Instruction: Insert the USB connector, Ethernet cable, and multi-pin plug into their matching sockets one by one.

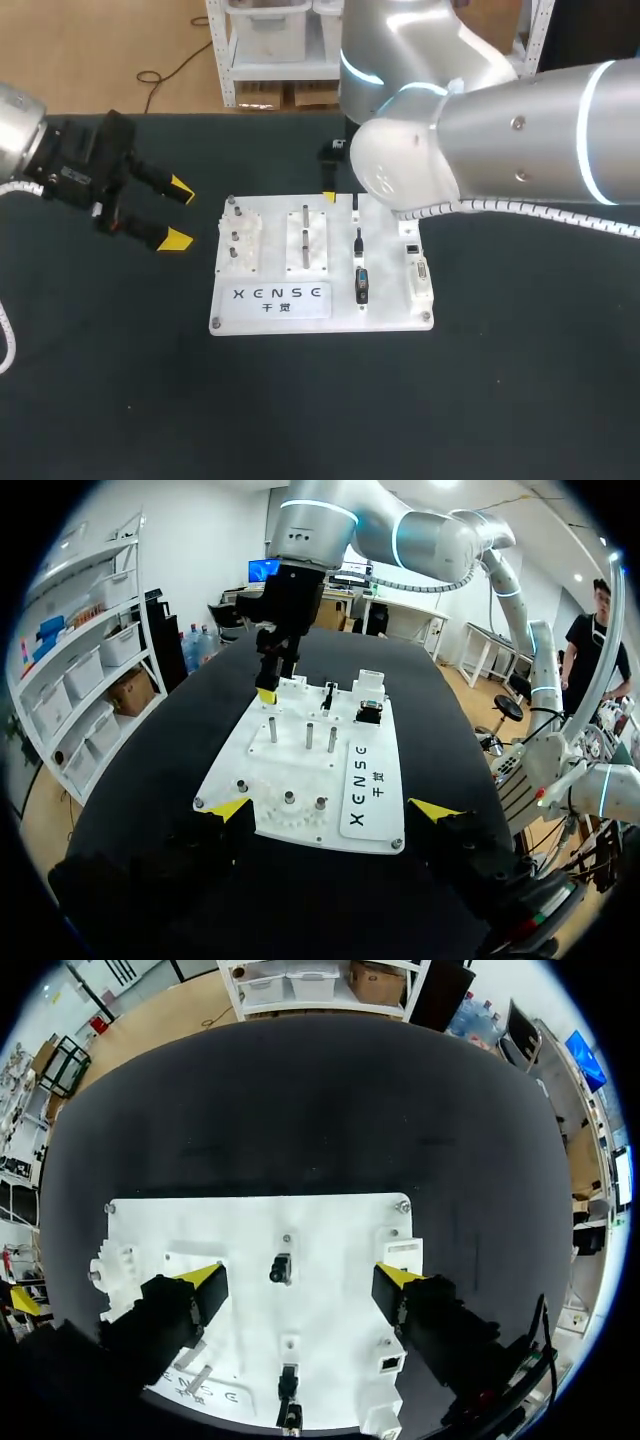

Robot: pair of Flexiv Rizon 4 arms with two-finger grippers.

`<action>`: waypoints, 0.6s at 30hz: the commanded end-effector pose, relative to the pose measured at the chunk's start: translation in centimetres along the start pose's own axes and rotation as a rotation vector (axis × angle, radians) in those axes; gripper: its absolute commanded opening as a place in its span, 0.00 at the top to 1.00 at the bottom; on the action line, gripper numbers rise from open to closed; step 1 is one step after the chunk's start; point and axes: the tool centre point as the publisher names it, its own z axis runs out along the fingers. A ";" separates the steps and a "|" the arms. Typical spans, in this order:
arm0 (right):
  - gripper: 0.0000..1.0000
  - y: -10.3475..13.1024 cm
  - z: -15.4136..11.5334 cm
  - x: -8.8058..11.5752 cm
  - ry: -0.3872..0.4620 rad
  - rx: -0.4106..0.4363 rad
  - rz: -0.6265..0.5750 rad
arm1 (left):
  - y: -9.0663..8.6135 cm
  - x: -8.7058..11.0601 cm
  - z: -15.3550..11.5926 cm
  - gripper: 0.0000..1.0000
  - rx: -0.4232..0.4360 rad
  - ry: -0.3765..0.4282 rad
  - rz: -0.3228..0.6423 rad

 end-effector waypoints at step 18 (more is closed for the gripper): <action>0.76 1.1 0.8 -0.2 0.012 0.022 -0.004 | -0.1 0.1 0.0 0.00 -0.003 -0.004 0.003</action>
